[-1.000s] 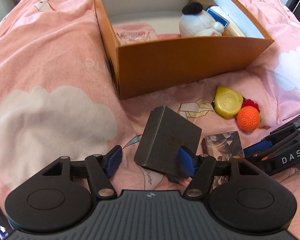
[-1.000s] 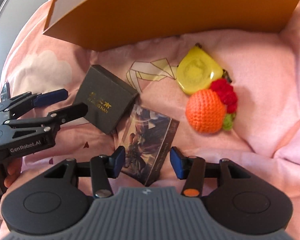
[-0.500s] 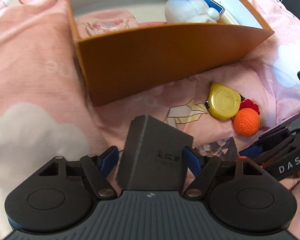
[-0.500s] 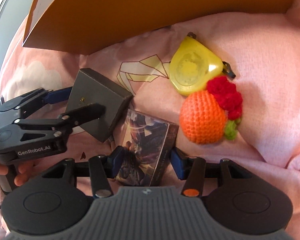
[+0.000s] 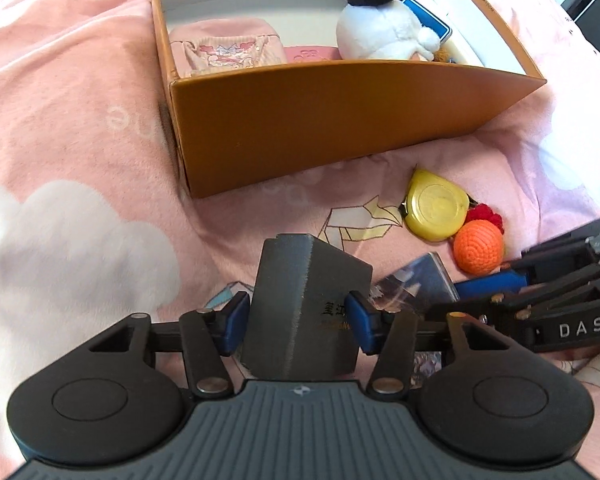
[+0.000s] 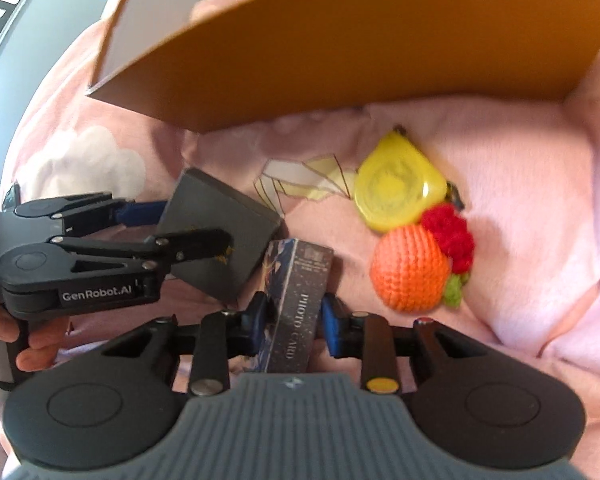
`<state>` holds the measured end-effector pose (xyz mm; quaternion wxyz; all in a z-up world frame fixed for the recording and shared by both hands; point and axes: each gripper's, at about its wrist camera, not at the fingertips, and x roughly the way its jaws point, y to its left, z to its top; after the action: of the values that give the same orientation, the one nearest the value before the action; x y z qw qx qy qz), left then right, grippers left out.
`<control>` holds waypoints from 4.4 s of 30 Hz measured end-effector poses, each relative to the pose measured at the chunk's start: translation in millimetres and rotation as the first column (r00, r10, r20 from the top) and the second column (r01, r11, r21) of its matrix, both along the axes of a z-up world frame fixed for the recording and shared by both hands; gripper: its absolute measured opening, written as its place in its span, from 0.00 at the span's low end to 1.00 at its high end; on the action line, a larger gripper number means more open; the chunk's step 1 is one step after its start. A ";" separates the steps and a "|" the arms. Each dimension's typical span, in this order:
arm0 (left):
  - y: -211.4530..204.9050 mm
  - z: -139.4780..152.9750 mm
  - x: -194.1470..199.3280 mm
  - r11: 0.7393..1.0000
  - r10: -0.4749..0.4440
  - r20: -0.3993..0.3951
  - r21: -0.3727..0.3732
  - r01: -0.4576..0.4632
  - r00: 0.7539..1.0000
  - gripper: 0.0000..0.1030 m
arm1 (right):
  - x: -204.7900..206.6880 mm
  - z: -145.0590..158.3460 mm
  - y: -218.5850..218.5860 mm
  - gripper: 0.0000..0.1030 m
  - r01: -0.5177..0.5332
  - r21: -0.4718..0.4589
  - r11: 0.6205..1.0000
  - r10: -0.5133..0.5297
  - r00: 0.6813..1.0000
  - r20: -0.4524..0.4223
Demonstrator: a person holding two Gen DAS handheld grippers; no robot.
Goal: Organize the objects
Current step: 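Close the left gripper on the gray box while the right gripper grasps the photo card pack, then lift the gray box with the left tool while the right tool lifts the photo card pack, then carry the gray box with the left tool while the right tool carries the card pack into the shoebox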
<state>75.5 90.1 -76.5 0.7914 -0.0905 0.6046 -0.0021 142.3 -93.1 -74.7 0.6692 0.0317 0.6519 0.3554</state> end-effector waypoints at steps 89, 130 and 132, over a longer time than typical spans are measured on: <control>77.9 55.9 179.7 0.984 0.176 0.283 -0.071 -0.163 0.943 0.36 | 192.1 90.6 70.4 0.24 0.147 0.210 0.967 -0.219 0.897 0.383; 50.9 80.4 166.0 0.916 -0.105 0.249 0.400 -0.004 0.963 0.36 | 199.2 63.8 112.0 0.24 0.116 0.227 0.967 -0.187 0.929 0.318; 52.8 87.9 161.3 0.920 -0.111 0.266 0.391 -0.001 0.958 0.36 | 197.6 63.1 118.7 0.24 0.104 0.235 0.966 -0.176 0.934 0.310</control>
<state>236.8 142.9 11.4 0.8713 0.0861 0.4761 0.0819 339.9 25.6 -11.6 0.7846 0.0907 0.4852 0.3752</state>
